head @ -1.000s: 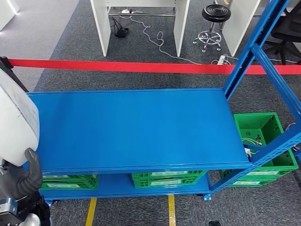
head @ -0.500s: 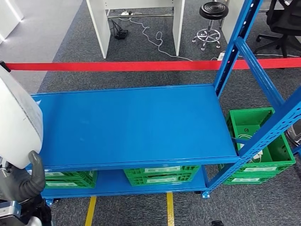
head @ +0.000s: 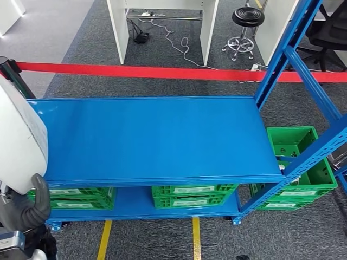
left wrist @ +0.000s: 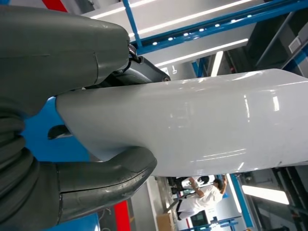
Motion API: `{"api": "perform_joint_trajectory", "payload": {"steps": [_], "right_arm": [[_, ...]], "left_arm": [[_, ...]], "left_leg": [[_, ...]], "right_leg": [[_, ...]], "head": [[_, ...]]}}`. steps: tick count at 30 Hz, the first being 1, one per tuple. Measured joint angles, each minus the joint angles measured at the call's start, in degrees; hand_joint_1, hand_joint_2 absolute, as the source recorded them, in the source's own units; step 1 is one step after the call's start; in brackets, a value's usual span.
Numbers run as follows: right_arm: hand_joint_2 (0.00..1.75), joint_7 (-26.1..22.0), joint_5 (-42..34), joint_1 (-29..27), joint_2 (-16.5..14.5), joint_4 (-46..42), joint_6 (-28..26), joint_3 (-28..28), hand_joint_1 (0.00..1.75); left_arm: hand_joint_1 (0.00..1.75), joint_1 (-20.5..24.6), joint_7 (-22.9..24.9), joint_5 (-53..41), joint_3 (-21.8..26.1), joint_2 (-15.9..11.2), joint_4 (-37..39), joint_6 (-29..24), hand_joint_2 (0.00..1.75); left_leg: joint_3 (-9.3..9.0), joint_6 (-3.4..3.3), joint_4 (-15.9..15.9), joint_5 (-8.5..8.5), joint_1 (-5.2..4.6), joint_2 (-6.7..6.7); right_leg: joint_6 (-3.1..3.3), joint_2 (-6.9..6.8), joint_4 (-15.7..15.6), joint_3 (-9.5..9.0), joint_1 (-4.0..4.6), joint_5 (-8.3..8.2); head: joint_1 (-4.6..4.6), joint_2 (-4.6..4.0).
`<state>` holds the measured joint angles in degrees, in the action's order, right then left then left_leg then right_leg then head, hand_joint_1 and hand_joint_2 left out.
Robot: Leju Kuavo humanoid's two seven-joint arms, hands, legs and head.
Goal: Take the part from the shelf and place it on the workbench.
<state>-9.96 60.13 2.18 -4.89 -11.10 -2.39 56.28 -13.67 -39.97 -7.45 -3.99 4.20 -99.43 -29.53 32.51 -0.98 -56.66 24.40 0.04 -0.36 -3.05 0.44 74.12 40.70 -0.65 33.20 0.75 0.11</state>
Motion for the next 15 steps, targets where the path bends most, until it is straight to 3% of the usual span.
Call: {"api": "perform_joint_trajectory", "payload": {"steps": [1,2,5,6,10,12,14,15], "right_arm": [[0.00,-0.1,0.1,0.0,0.0,0.0,0.0,0.0,0.00],[0.00,-0.2,0.2,0.0,0.0,0.0,0.0,0.0,0.00],[0.00,-0.5,0.5,0.3,0.0,0.0,0.1,0.0,0.00],[0.00,-0.5,0.6,0.5,0.0,0.0,0.1,0.0,0.00],[0.00,-0.5,0.7,0.6,0.0,0.0,0.2,0.1,0.00],[0.00,-0.6,0.6,0.6,0.0,0.0,0.2,0.1,0.00],[0.00,-0.6,0.6,0.7,0.0,0.0,0.2,0.1,0.00],[0.00,-0.6,0.6,0.7,0.0,0.0,0.2,0.1,0.00]], "left_arm": [[1.75,-0.2,0.0,0.0,0.0,0.0,0.0,0.0,1.75],[1.75,-0.3,0.0,-0.1,0.1,0.0,0.0,0.0,1.75],[1.75,-0.6,0.1,-0.4,0.2,0.0,-0.2,0.3,1.75],[1.75,-0.7,0.1,-0.4,0.2,0.0,-0.2,0.3,1.75],[1.75,-0.8,0.1,-0.7,0.3,0.1,-0.4,0.3,1.75],[1.75,-0.9,0.1,-0.8,0.4,0.1,-0.6,0.2,1.75],[1.75,-1.0,0.1,-0.8,0.4,0.1,-0.7,0.2,1.75],[1.75,-1.1,0.1,-0.8,0.4,0.1,-0.7,0.2,1.75]], "left_leg": [[0.24,-0.03,0.0,-0.18,-0.09,0.01],[0.42,0.00,0.0,-0.35,-0.15,0.00],[0.66,0.42,-0.1,-0.77,-0.32,-0.04],[0.77,0.70,-0.2,-0.93,-0.38,-0.04],[1.22,2.04,-0.4,-1.16,-0.23,-0.05],[2.71,2.77,-3.7,1.66,-0.10,-0.05],[5.68,3.44,-11.1,6.10,0.12,-0.04],[6.90,3.66,-14.4,7.55,0.25,-0.03]], "right_leg": [[0.06,0.00,1.0,0.04,0.05,0.22],[0.20,0.00,-0.4,-1.14,0.10,-0.62],[0.97,0.02,-12.1,-8.22,0.33,-4.61],[1.21,0.05,-14.6,-9.61,0.43,-5.16],[2.35,0.02,-15.9,-9.78,0.56,-6.04],[3.08,-0.16,-16.3,-9.56,0.28,-6.86],[3.35,-0.26,-16.3,-8.81,0.24,-7.46],[3.31,-0.28,-16.3,-8.41,0.23,-7.71]], "head": [[0.01,0.00],[0.01,0.00],[-0.01,0.00],[-0.04,0.00],[-0.08,0.00],[-0.28,0.00],[-0.45,0.00],[-0.44,0.00]]}}
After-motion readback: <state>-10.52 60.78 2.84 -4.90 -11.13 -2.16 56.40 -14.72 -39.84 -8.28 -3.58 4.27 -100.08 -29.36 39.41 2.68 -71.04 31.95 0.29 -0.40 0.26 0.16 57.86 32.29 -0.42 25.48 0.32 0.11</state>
